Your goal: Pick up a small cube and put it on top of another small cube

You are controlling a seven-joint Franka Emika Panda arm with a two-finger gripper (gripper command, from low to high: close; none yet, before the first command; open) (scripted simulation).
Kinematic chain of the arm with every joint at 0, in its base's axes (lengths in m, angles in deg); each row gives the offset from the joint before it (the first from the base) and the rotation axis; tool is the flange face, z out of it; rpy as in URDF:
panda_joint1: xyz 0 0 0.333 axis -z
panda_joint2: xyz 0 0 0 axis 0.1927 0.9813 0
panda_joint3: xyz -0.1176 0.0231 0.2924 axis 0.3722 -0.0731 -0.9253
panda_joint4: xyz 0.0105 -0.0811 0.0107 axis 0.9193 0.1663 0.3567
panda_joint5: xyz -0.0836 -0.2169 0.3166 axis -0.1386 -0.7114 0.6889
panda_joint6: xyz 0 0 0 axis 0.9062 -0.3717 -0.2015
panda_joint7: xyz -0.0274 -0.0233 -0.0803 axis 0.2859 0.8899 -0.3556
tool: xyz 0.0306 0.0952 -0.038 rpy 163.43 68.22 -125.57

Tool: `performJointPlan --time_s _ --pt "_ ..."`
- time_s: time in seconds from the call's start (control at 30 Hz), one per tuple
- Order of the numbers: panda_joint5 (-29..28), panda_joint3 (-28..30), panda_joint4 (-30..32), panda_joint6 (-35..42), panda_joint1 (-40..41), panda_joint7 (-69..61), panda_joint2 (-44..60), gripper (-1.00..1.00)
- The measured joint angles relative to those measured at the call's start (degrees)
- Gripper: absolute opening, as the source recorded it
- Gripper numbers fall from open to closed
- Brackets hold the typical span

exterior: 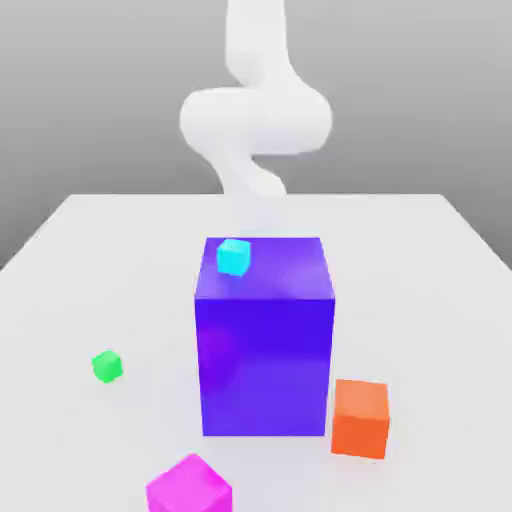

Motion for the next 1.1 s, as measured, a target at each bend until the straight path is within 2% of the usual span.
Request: performJointPlan --time_s 0.47,0.87,1.03,1.07,1.1 --pt "-2.0 -2.9 1.3 -9.0 6.8 18.9 29.4 0.00" --pt "-1.5 -1.3 2.4 -16.6 8.4 33.3 54.3 0.00" --pt "-1.4 -0.7 1.3 -24.0 8.2 34.8 64.6 0.00" --pt "-1.5 -0.6 1.1 -25.0 8.1 34.9 65.9 -1.00" --pt "-1.5 -0.6 1.1 -25.1 8.1 34.9 65.9 -1.00"
